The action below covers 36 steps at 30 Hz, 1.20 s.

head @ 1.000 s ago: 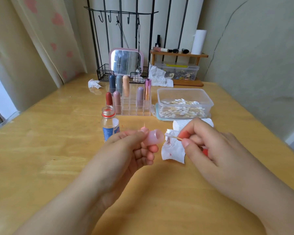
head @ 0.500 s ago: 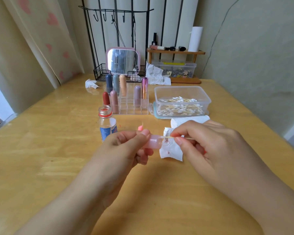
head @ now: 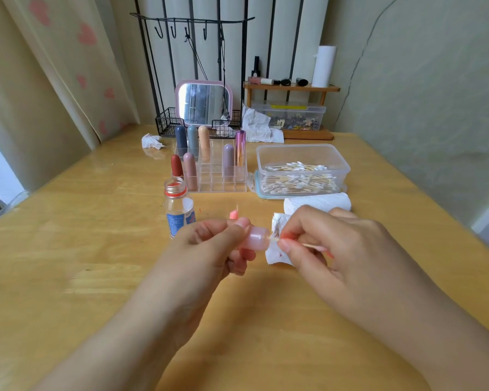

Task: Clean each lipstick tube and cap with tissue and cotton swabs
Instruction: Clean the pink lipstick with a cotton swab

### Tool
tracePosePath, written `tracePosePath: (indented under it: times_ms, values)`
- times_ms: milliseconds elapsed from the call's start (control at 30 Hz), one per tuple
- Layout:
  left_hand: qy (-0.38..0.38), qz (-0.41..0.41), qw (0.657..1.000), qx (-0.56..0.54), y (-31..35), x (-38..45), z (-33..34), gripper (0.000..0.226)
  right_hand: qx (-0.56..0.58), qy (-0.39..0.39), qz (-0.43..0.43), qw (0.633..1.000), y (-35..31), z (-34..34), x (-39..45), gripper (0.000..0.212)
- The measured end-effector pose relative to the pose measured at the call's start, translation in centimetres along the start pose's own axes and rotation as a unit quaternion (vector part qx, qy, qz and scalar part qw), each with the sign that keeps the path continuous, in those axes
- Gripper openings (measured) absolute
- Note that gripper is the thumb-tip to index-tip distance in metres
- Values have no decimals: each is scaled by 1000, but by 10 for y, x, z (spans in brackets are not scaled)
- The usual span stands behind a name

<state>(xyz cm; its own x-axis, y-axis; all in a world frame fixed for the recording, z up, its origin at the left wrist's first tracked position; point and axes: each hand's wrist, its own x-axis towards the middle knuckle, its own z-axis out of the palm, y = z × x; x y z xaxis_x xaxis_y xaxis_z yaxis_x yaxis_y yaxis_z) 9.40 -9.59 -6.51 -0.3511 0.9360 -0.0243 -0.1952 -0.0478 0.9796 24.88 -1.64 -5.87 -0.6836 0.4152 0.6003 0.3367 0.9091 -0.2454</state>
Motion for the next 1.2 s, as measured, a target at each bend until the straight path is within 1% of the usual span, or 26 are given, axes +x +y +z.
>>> tracePosePath:
  times_ms: [67, 100, 167, 233, 333, 400, 467, 500, 600, 633, 700, 767, 800, 867, 933, 967, 1033, 1100, 1167, 1200]
  values:
    - [-2, 1, 1000, 15, 0, 0, 0, 30, -22, 25, 19, 999, -2, 1, 3, 13]
    - [-2, 4, 1000, 19, 0, 0, 0, 30, -18, 23, 16, 999, -3, 2, 4, 14]
    - [1, 7, 1000, 19, 1, 0, -1, 30, 20, -11, -19, 1000, -3, 2, 3, 15]
    - [5, 7, 1000, 18, 1, 0, -2, 29, 39, -34, -20, 998, -1, -2, 2, 15]
    - [0, 7, 1000, 25, 0, 1, -2, 30, 2, 13, 5, 1000, 3, -8, 3, 15]
    - [0, 4, 999, 32, 0, 2, -4, 29, -37, 40, -20, 998, 0, -8, 5, 17]
    - [-1, 8, 999, 42, 0, 3, -7, 23, -69, 42, -41, 996, -3, -5, 5, 18]
    - [-3, 13, 999, 48, -1, 3, -8, 22, -66, 30, -38, 997, -3, -4, 4, 18]
    - [0, 15, 998, 58, -4, 3, -8, 30, 15, -34, 0, 999, -2, -3, 1, 13]
    - [-2, 15, 998, 65, -4, 3, -7, 28, 34, -45, 18, 998, -2, -2, 1, 12]
    - [-2, 17, 996, 88, -3, 2, -4, 19, 43, -44, 51, 997, -1, 0, 2, 10]
    - [28, 26, 994, 101, 0, 4, -6, 25, 77, -50, 78, 993, 2, 2, 4, 13]
    - [58, 34, 992, 104, 3, 5, -9, 27, 107, -65, 94, 988, 5, 3, 4, 15]
    - [142, 61, 979, 135, 9, 10, -18, 26, 143, -91, 125, 978, 11, 9, 3, 16]
    - [195, 71, 954, 215, 13, 15, -31, 26, 134, -97, 145, 976, 17, 21, 1, 15]
    - [199, 65, 943, 260, 14, 17, -38, 25, 124, -98, 152, 976, 18, 28, 0, 13]
    - [175, 35, 925, 336, 13, 20, -47, 19, 86, -109, 160, 977, 21, 40, 0, 8]
    - [146, 0, 905, 400, 9, 21, -50, 12, 6, -145, 151, 978, 22, 48, 0, 10]
    - [129, -16, 884, 450, 2, 24, -51, 16, -56, -176, 148, 972, 21, 51, 1, 14]
    - [128, -15, 875, 467, 0, 25, -50, 17, -63, -174, 149, 971, 19, 53, 2, 17]
